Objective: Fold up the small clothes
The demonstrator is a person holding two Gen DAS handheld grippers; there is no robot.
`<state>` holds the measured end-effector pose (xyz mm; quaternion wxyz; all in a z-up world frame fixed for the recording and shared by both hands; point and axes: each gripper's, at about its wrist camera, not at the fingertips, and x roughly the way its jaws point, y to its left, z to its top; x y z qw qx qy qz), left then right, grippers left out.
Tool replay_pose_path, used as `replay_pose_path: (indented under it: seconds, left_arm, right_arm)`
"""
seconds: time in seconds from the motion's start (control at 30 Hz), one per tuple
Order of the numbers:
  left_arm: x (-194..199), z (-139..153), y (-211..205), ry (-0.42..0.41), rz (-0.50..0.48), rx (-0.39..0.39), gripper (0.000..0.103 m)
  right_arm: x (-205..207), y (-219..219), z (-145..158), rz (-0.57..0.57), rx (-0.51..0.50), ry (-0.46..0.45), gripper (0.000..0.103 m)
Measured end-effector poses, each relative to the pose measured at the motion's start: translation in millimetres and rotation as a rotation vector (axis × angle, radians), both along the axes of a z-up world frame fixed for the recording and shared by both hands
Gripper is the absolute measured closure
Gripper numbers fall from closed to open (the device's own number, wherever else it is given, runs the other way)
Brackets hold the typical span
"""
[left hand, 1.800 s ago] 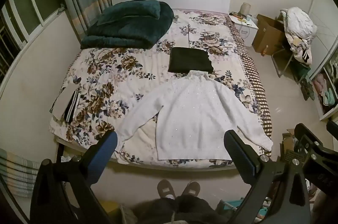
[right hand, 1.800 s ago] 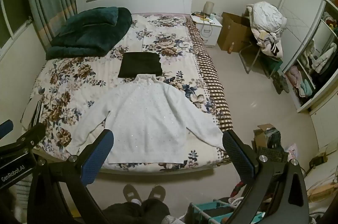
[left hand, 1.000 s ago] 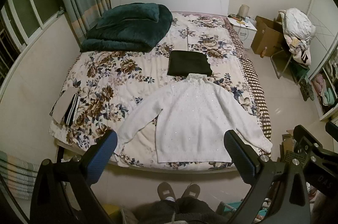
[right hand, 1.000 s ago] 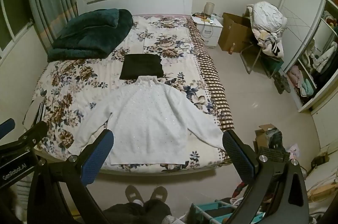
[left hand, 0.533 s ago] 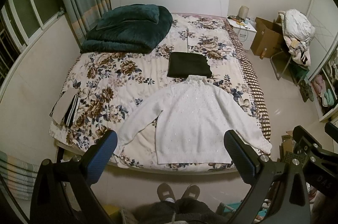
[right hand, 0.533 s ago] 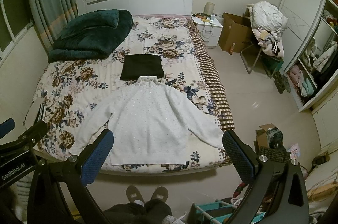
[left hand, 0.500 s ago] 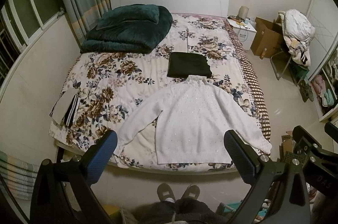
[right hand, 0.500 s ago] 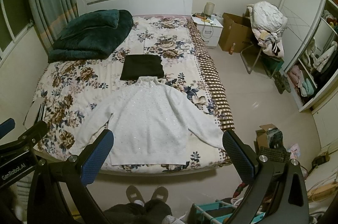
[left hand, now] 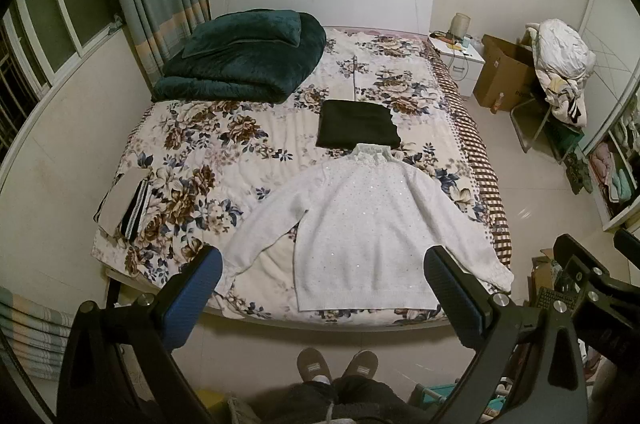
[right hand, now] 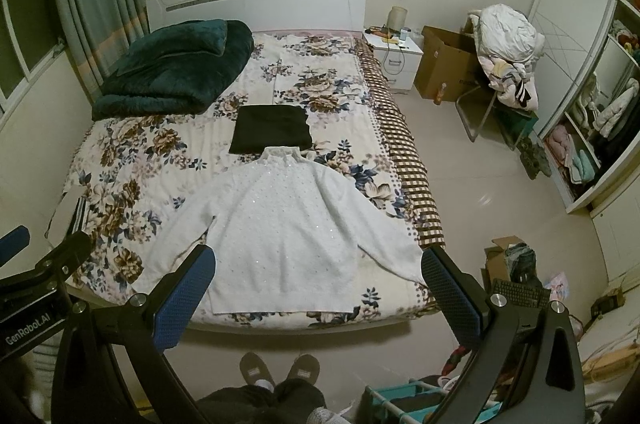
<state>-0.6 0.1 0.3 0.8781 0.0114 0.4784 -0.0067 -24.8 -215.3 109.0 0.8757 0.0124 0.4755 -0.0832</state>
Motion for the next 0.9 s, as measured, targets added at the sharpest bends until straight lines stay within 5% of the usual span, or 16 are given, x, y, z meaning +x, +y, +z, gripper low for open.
replay_pose_path:
  seconds: [0.9]
  left_arm:
    - [-0.3,0.1,0.2,-0.007,-0.001,-0.004,0.000]
  right_arm:
    - [-3.3,2.1,2.4,0.000,0.005,-0.006,0.000]
